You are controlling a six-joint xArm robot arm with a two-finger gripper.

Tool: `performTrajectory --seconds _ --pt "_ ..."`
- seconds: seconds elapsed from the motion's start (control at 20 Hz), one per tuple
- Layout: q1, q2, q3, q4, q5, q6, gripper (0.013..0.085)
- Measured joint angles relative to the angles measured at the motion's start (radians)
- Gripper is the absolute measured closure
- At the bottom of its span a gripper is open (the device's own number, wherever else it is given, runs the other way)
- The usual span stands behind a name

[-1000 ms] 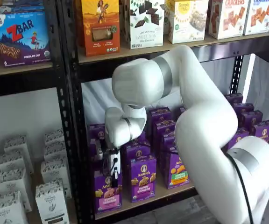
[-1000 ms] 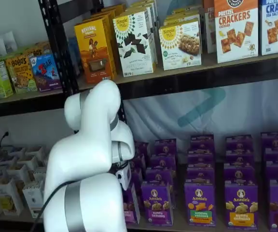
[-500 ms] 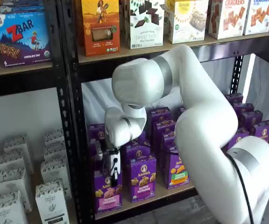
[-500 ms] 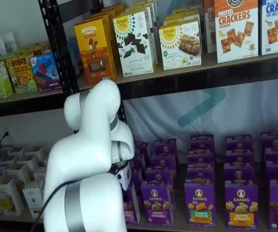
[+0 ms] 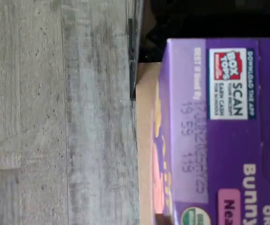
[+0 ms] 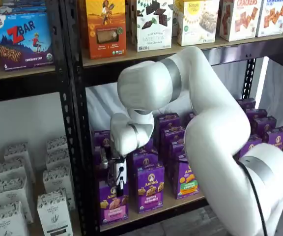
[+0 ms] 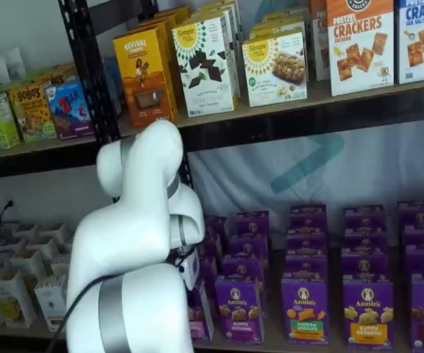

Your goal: Pick up the purple box with a pink patch in the middle, on the bottom shelf, the first box from the left

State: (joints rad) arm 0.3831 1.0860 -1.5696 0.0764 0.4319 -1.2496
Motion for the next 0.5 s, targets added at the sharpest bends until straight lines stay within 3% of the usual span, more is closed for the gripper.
performTrajectory --seconds 0.5 --pt "0.006 -0.025 0.046 -0.010 -0.014 0.014 0.0690"
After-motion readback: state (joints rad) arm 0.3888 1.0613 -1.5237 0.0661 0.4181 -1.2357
